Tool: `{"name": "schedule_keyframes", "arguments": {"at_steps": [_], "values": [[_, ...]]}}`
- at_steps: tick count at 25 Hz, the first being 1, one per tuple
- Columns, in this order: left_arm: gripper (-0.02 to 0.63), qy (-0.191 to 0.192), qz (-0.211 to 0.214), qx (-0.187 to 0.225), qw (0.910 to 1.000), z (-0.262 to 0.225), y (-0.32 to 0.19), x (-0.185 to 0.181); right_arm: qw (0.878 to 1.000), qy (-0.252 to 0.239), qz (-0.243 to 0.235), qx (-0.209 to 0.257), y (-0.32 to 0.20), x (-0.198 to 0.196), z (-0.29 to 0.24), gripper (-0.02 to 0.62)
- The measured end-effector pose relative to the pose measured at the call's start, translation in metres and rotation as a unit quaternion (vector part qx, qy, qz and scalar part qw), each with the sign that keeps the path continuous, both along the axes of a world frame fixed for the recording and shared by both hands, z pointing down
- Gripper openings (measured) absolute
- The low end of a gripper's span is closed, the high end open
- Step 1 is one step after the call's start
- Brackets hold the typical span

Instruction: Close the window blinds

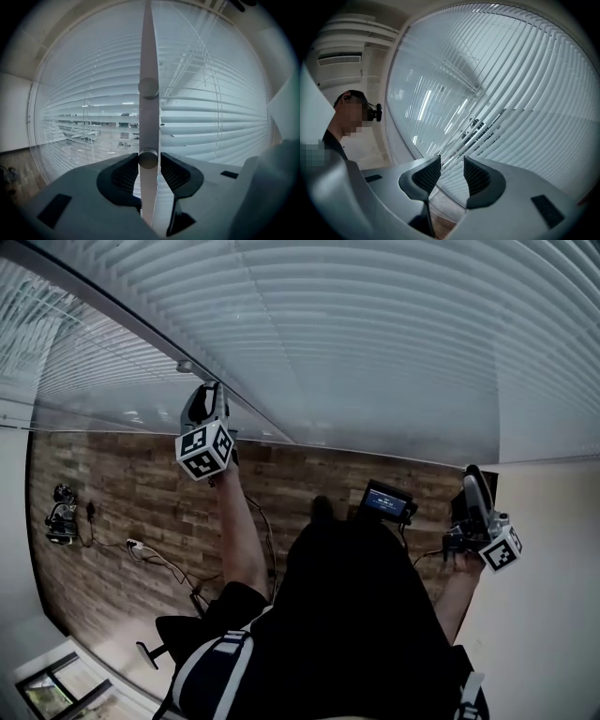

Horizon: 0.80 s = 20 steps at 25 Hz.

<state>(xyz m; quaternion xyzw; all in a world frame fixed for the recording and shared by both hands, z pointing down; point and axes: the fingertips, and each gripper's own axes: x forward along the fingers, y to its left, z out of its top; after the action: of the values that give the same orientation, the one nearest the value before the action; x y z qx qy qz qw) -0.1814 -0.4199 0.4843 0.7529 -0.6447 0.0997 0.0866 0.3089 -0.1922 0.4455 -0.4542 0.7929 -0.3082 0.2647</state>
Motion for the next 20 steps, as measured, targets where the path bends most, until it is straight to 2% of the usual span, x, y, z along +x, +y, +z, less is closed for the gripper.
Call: {"name": "schedule_keyframes", "arguments": {"at_steps": [5, 8, 12, 16, 20], "values": [[0.144, 0.071, -0.006, 0.012, 0.9974, -0.004, 0.001, -0.007, 1.000, -0.002, 0.002, 0.001, 0.000, -0.001, 0.001, 0.155], [0.143, 0.079, -0.009, 0.013, 0.9968, -0.009, -0.002, -0.011, 1.000, 0.003, 0.004, 0.002, -0.003, -0.002, -0.005, 0.155], [0.138, 0.042, -0.008, 0.005, 0.9991, -0.017, -0.005, -0.011, 1.000, 0.015, 0.005, 0.004, -0.008, -0.005, -0.019, 0.155], [0.138, -0.036, -0.011, -0.009, 0.9993, -0.012, -0.004, -0.007, 1.000, 0.001, 0.003, 0.000, -0.005, -0.004, -0.011, 0.155], [0.138, -0.115, -0.014, -0.018, 0.9931, 0.000, -0.001, -0.002, 1.000, -0.003, 0.002, -0.001, -0.001, 0.000, 0.001, 0.155]]}}
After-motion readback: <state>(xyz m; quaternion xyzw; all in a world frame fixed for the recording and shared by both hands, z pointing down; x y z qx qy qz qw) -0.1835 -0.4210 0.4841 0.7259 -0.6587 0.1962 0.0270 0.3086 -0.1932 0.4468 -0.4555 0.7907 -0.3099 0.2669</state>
